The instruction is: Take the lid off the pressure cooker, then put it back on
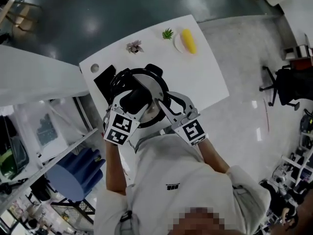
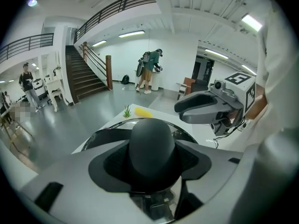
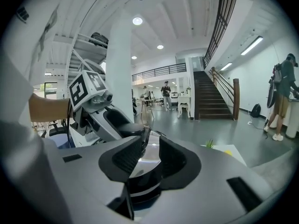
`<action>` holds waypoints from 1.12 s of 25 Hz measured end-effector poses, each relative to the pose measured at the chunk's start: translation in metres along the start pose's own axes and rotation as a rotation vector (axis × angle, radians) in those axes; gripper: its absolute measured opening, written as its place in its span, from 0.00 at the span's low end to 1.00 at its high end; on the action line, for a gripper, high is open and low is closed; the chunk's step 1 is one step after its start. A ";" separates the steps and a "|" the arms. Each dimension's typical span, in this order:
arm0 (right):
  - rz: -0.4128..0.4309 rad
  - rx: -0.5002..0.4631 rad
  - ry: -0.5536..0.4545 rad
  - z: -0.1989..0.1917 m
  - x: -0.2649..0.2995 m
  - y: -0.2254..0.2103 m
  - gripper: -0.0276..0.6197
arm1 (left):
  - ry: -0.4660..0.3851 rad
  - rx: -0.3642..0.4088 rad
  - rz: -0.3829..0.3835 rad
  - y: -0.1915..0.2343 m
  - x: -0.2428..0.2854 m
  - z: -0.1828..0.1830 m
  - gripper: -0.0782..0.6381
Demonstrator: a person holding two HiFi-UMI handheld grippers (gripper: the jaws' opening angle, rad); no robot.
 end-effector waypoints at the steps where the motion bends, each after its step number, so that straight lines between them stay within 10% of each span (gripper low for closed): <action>1: -0.011 0.001 0.000 0.000 0.000 0.001 0.22 | 0.001 0.007 -0.009 0.000 0.000 0.000 0.51; 28: -0.187 -0.008 0.012 -0.001 -0.014 0.011 0.22 | 0.005 0.122 -0.156 -0.002 0.000 0.000 0.51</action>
Point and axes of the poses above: the fingertips, and each gripper's own axes: x forward along the fingers, y to its left, z out of its top, the point moved 4 cm from there along -x, backward along the fingers, and after that the axes turned 11 degrees about -y, right-handed, at the moved point
